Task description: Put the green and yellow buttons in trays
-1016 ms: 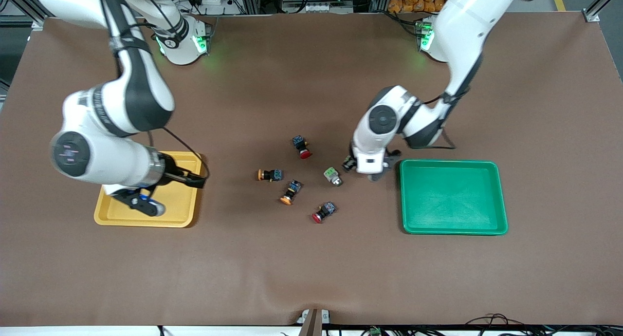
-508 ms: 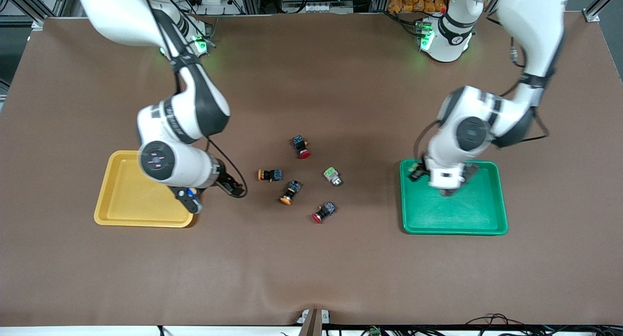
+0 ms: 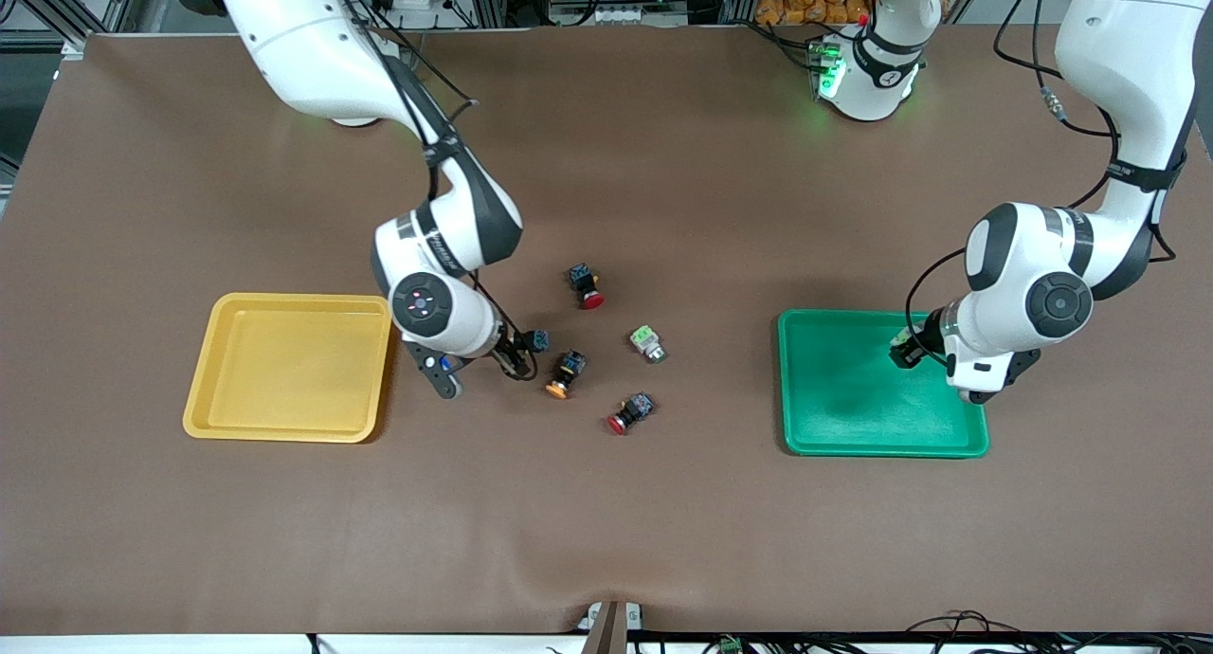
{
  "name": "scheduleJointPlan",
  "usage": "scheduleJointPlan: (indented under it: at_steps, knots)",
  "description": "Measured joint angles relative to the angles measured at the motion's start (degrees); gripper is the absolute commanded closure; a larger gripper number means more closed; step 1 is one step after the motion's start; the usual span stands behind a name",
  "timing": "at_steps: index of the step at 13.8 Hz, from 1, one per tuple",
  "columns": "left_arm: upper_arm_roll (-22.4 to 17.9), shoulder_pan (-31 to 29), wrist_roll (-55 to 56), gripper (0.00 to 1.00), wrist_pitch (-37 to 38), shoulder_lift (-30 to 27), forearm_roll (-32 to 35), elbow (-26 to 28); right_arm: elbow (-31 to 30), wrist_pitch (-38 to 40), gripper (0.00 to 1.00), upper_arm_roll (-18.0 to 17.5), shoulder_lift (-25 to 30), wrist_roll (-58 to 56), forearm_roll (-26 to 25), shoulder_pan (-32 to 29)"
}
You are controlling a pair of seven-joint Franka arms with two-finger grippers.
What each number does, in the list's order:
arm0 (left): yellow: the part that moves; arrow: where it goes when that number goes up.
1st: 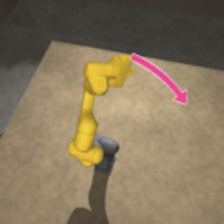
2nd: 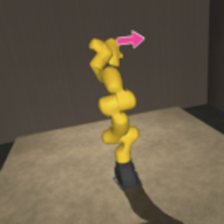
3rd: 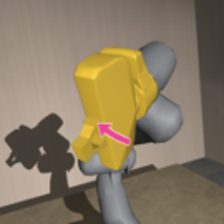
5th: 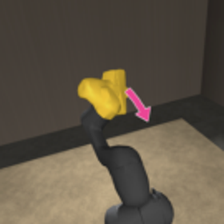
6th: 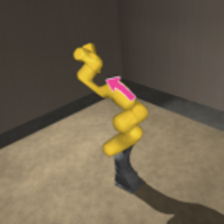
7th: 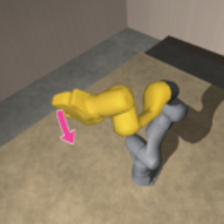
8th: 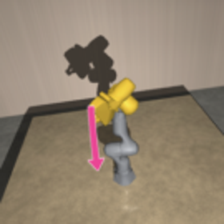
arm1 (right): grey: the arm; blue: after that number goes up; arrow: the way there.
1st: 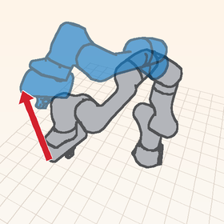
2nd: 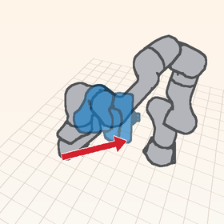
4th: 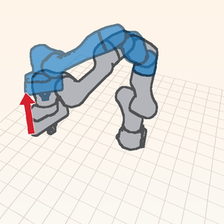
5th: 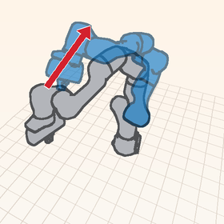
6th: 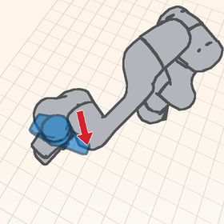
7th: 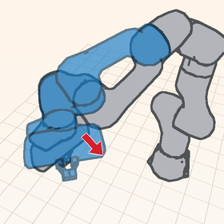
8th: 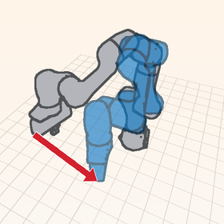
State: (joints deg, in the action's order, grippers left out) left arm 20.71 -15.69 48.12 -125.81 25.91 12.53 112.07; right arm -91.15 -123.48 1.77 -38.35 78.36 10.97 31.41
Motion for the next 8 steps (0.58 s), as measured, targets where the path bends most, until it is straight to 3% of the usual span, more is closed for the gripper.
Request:
scheduleJointPlan:
  at_steps: [3,7,8]
  knots:
    - [0.0,-0.18,0.0,0.0,0.0,-0.17,0.16,-0.28,-2.4,-6.41,0.06,0.01,-1.7,1.59,0.0,1.6]
    - [0.41,-0.36,0.01,0.0,1.74,-1.47,0.17,-3.81,-3.3,-7.21,0.1,0.04,-2.21,1.87,0.0,1.88]
    - [1.23,-0.28,0.22,0.0,2.31,-1.58,-0.26,-4.32,-3.33,-7.21,0.19,0.06,-2.35,1.88,0.0,1.88]
